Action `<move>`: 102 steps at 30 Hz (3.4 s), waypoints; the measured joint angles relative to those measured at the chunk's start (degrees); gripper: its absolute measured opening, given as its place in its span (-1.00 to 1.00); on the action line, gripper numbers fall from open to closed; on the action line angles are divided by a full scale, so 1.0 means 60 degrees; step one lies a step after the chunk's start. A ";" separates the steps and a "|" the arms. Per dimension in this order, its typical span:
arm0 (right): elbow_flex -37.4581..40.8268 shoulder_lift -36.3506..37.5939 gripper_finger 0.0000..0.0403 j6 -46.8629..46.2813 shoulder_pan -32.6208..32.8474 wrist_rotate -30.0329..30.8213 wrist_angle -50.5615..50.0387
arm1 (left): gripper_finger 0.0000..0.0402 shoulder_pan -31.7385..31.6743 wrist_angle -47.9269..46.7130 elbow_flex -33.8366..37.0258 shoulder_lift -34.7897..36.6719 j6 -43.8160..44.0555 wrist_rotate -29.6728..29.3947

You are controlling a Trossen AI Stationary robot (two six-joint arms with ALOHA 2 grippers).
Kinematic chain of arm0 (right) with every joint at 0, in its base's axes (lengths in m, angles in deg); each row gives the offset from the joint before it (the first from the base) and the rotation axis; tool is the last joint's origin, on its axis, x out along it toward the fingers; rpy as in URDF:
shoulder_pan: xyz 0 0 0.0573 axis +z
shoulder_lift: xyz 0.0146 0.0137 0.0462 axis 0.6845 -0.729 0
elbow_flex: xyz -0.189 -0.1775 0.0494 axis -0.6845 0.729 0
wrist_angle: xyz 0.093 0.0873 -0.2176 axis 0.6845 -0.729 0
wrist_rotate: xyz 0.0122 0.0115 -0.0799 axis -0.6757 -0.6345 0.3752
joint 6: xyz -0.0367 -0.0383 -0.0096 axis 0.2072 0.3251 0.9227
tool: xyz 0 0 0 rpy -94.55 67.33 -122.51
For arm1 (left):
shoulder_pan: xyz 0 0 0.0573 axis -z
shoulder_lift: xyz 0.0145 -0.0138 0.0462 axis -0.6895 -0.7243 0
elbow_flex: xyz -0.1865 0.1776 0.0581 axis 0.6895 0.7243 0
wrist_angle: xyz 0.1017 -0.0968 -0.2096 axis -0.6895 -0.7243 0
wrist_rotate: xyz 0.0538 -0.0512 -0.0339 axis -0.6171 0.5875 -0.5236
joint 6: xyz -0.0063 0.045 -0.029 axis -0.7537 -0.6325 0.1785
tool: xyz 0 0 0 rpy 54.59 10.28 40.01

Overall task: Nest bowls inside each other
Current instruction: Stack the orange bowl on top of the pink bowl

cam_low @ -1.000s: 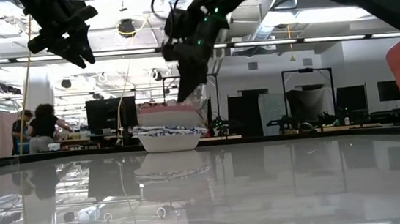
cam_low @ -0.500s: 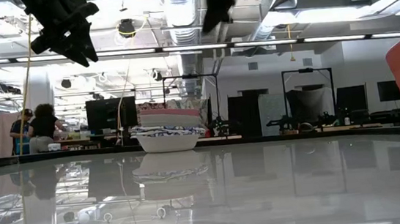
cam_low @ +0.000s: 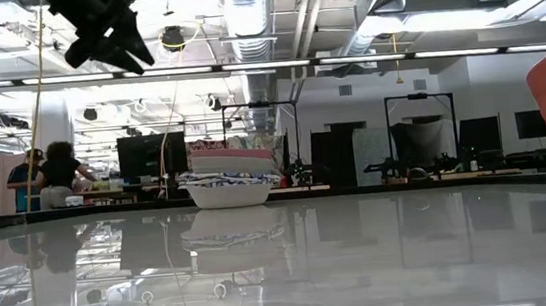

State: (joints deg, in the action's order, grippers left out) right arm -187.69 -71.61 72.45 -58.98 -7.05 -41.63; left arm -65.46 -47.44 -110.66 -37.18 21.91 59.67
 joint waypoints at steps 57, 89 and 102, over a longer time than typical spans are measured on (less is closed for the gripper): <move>1.4451 1.0427 -0.96 -0.4323 0.0365 -0.0031 1.1063 | -0.29 0.0007 0.0160 0.0000 0.0000 -0.0012 0.0899; 1.7114 0.8664 -0.96 -0.9334 0.4901 0.0737 1.3469 | -0.29 0.0004 0.0160 0.0041 0.0004 0.0159 0.0676; 1.7110 0.7599 -0.96 -1.1967 0.6463 0.1324 1.1691 | -0.29 0.0004 0.0160 0.0390 0.0000 0.0338 0.0680</move>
State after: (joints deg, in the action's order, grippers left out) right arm -85.03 -26.01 0.65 -20.20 0.89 28.52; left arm -65.44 -46.48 -108.32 -37.18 23.94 63.75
